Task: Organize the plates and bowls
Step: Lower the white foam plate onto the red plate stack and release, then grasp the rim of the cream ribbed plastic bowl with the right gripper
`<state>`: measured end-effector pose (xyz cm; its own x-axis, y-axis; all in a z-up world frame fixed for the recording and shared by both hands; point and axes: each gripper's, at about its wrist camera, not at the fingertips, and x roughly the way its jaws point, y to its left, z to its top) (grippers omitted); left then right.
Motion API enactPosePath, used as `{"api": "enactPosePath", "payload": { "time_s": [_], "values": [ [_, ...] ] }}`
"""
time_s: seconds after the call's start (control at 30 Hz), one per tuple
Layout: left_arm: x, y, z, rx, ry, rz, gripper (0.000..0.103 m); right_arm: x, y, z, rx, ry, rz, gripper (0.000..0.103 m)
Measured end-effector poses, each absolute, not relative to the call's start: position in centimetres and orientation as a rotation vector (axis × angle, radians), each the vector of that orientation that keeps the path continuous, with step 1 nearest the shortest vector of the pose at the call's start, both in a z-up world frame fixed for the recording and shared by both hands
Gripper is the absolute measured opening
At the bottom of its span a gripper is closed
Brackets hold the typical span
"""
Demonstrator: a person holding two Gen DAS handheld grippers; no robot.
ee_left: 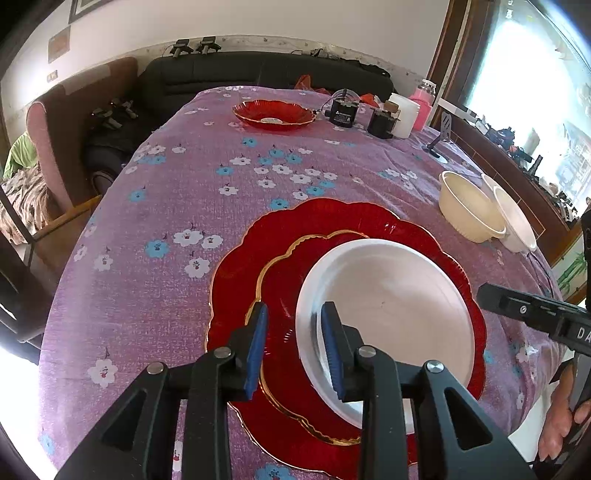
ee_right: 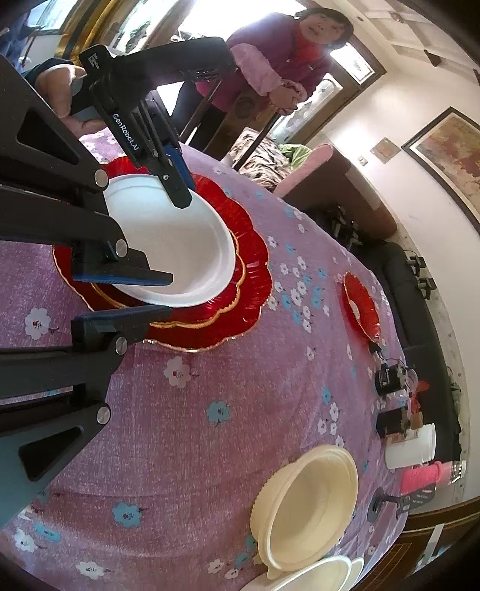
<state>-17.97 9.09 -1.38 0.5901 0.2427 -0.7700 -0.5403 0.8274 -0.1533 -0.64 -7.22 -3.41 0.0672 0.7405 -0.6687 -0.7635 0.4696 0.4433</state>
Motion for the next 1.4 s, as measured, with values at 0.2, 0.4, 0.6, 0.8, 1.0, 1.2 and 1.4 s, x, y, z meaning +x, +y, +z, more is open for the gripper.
{"api": "enactPosePath", "payload": {
  "time_s": [0.2,0.4,0.6,0.8,1.0,1.2,1.4],
  "values": [
    [-18.2,8.7,-0.7,-0.384,0.813,0.475,0.029,1.3,-9.5,-3.3,0.035,0.985,1.087,0.019],
    [-18.1,8.1,0.2,-0.370,0.800,0.476,0.030,4.0,-12.9,-3.6,0.116,0.988,1.013,0.021],
    [-17.2,6.2,1.5,-0.331,0.794,0.449,0.033,6.4,-16.1,-3.9,0.188,0.983,0.952,0.025],
    [-14.4,3.4,2.8,-0.295,0.814,0.354,0.036,8.4,-18.7,-4.4,0.247,0.976,0.901,0.037],
    [-10.3,-0.1,4.2,-0.276,0.842,0.218,0.037,11.5,-20.3,-4.1,0.302,0.967,0.829,0.042],
    [-8.1,-2.5,4.4,-0.260,0.842,0.170,0.038,16.0,-19.2,-4.6,0.328,1.010,0.760,0.045],
    [-6.8,-1.8,4.2,-0.260,0.885,0.187,0.038,18.9,-17.0,-5.9,0.325,1.056,0.706,0.045]
  ]
}}
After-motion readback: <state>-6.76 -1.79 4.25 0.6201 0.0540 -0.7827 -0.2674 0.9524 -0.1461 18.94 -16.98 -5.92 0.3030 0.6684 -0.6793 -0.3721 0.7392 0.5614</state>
